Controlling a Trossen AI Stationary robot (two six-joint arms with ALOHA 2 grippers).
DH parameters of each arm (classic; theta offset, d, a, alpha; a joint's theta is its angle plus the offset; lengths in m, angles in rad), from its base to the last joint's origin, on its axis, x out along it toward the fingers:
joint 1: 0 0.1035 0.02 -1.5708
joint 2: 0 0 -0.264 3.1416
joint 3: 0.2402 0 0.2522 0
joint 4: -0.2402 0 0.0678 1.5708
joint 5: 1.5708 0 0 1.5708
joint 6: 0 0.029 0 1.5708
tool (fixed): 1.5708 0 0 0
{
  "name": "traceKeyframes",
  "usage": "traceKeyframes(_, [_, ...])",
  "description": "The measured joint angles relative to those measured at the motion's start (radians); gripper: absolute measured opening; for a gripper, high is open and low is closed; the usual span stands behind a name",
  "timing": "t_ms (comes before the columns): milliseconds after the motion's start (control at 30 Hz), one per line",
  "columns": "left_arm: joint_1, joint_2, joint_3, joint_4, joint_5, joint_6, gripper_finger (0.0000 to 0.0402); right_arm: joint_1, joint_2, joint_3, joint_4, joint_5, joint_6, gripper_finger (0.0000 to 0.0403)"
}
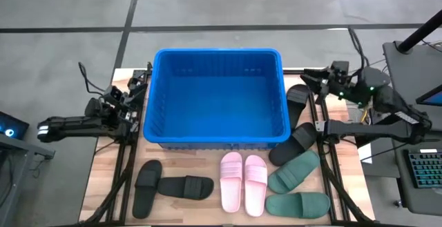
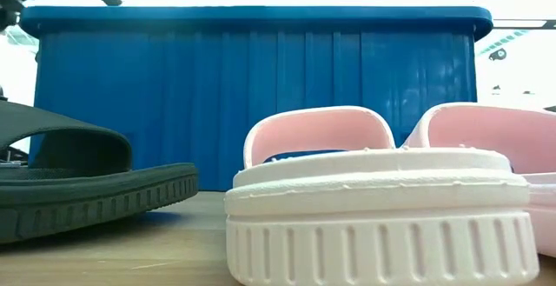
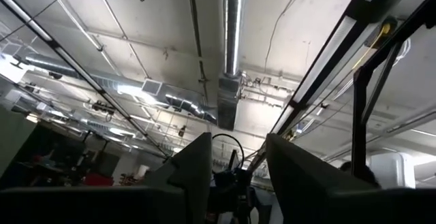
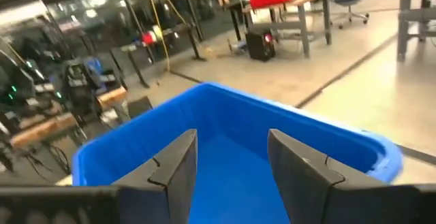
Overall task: Pick and place slides into bin
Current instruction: Put the black slide into the blue bin
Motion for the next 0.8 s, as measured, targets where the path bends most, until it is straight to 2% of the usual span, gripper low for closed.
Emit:
traceKeyframes(133, [0.0,0.051,0.076,-0.131,-0.056,0.004,0.0125,0.0,0.07,0.112,-0.159,0.007,0.016,0.0171])
traceKeyframes(300, [0.0,0.104,0.129,-0.196,-0.041,0.009,0.0125,0.0,0.14,0.191,-0.321,0.053,0.017,0.0171])
traceKeyframes(433, [0.0,0.117,0.136,-0.196,-0.038,0.007,0.0125,0.0,0.168,0.19,-0.357,0.073,0.021,0.0171])
traceKeyframes(667, [0.0,0.087,0.131,-0.195,-0.037,0.001,0.0125,0.0,0.212,0.188,-0.49,0.213,0.151,0.0171])
traceKeyframes(800, [0.0,0.083,0.13,-0.195,-0.037,0.001,0.0125,0.0,0.244,0.187,-0.591,0.231,0.153,0.0171])
